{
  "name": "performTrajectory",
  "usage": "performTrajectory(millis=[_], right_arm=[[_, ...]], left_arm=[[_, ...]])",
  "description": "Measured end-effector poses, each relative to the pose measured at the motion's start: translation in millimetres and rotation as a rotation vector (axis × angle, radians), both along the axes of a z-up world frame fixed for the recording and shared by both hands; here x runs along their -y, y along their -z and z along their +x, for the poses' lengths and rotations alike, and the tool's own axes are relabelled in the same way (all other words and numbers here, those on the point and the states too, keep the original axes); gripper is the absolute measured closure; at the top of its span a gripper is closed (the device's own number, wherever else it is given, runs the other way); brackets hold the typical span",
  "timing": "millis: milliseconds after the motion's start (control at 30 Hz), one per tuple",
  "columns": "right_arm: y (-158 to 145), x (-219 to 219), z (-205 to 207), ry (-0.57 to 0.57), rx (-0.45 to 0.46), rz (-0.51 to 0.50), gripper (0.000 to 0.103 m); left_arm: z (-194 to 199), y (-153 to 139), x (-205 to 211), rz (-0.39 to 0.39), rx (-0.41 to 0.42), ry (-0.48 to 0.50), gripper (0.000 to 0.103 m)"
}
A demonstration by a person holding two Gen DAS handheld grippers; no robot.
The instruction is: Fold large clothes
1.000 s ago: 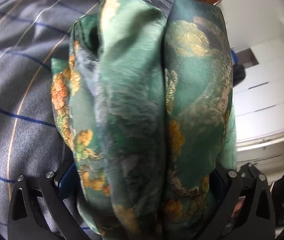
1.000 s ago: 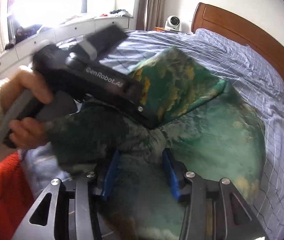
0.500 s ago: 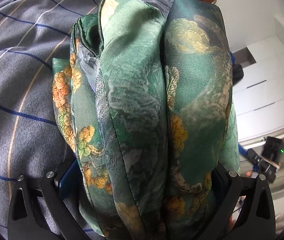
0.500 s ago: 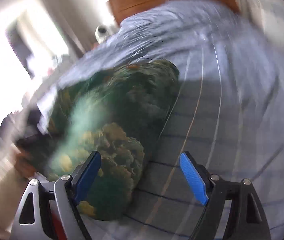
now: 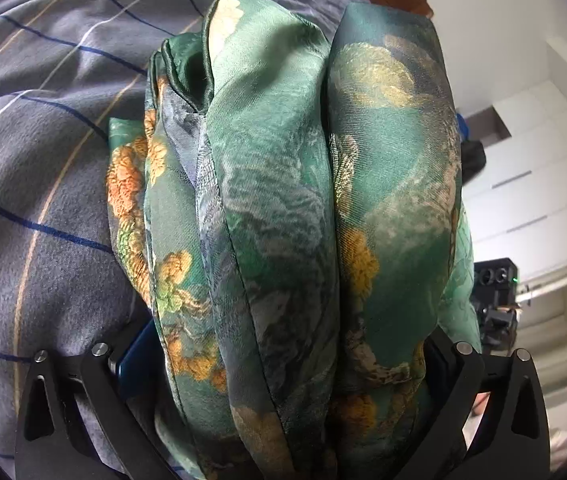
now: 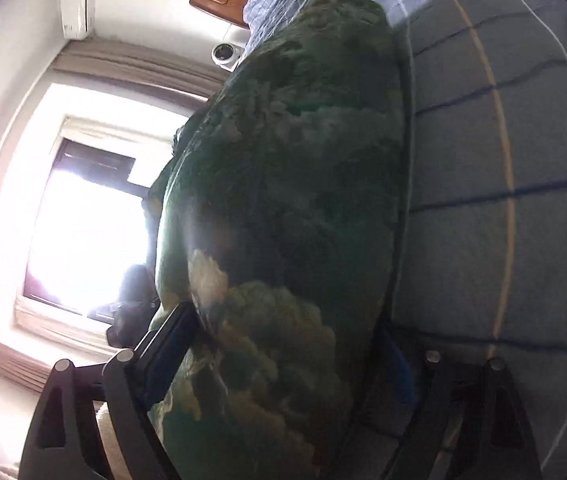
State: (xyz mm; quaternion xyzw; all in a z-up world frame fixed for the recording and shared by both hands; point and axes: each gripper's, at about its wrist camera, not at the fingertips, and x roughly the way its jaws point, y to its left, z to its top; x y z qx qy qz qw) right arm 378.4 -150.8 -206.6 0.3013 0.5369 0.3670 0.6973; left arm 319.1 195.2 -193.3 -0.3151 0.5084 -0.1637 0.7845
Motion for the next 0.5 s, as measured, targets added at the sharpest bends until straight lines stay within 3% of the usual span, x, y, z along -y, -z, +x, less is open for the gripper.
performTrajectory(millis=[67, 133, 200, 333, 500], right_arm=[[-16.8, -13.5, -2.8, -0.014, 0.08, -0.083, 0.026], [-36.6, -23.7, -13.5, -0.03, 0.176, -0.141, 0.033], [-58.7, -33.3, -24.9, -0.052, 0.27, -0.173, 0.035], [-106.0, -41.2, -35.6, -0.081, 0.462, -0.178, 0.035], [-134.9, -23.7, 16.2, -0.051, 0.527, -0.124, 0.035]], left_arm=[[-4.5, -11.6, 5.5, 0.049, 0.009, -0.011, 0.013], [-11.7, -34.8, 14.8, 0.127, 0.043, -0.003, 0.034], [-17.8, -58.8, 23.7, 0.165, 0.083, 0.012, 0.04], [-12.2, -95.9, 36.2, 0.19, 0.167, 0.009, 0.041], [51.9, -124.9, 43.9, 0.173, 0.244, -0.019, 0.041]])
